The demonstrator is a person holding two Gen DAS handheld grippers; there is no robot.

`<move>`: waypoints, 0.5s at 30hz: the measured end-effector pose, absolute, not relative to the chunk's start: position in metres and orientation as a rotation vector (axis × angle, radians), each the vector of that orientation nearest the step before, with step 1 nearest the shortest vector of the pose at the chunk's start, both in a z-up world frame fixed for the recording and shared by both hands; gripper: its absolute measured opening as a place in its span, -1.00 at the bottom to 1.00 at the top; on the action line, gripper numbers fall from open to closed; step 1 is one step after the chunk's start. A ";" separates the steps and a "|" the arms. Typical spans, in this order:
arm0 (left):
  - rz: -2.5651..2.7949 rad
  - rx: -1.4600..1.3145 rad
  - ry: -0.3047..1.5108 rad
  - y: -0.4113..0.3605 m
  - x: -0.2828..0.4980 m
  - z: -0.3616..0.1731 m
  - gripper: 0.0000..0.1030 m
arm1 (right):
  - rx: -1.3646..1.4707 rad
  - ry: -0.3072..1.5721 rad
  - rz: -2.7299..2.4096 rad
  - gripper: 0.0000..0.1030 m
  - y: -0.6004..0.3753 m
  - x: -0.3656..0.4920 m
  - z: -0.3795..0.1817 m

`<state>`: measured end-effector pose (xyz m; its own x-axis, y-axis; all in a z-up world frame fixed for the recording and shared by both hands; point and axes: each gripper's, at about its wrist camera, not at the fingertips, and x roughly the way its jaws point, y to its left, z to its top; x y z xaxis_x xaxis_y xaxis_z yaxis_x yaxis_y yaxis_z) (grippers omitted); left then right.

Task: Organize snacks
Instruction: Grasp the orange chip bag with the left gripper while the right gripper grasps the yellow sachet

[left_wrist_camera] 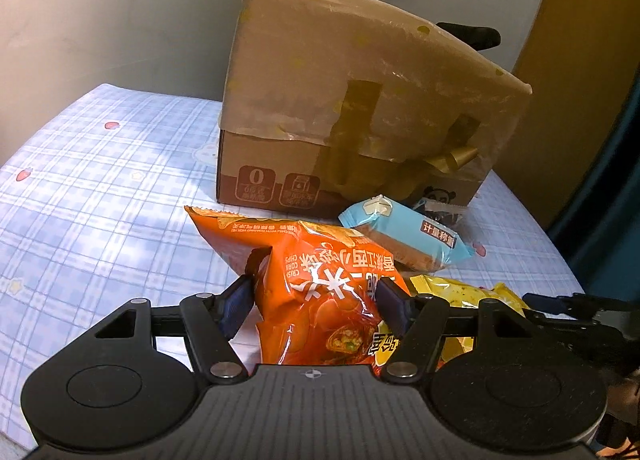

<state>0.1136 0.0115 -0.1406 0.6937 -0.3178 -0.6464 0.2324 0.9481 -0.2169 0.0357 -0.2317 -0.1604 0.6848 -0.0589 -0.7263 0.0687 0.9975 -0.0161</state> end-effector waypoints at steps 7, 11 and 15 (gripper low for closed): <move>-0.298 -0.127 0.733 0.014 0.112 -0.140 0.34 | 0.092 0.834 -0.066 -0.05 -0.241 0.050 -0.172; -0.294 -0.129 0.734 0.015 0.113 -0.140 0.34 | 0.052 0.811 -0.054 -0.05 -0.237 0.052 -0.177; -0.295 -0.120 0.733 0.013 0.114 -0.140 0.34 | -0.009 0.801 -0.046 -0.05 -0.233 0.058 -0.183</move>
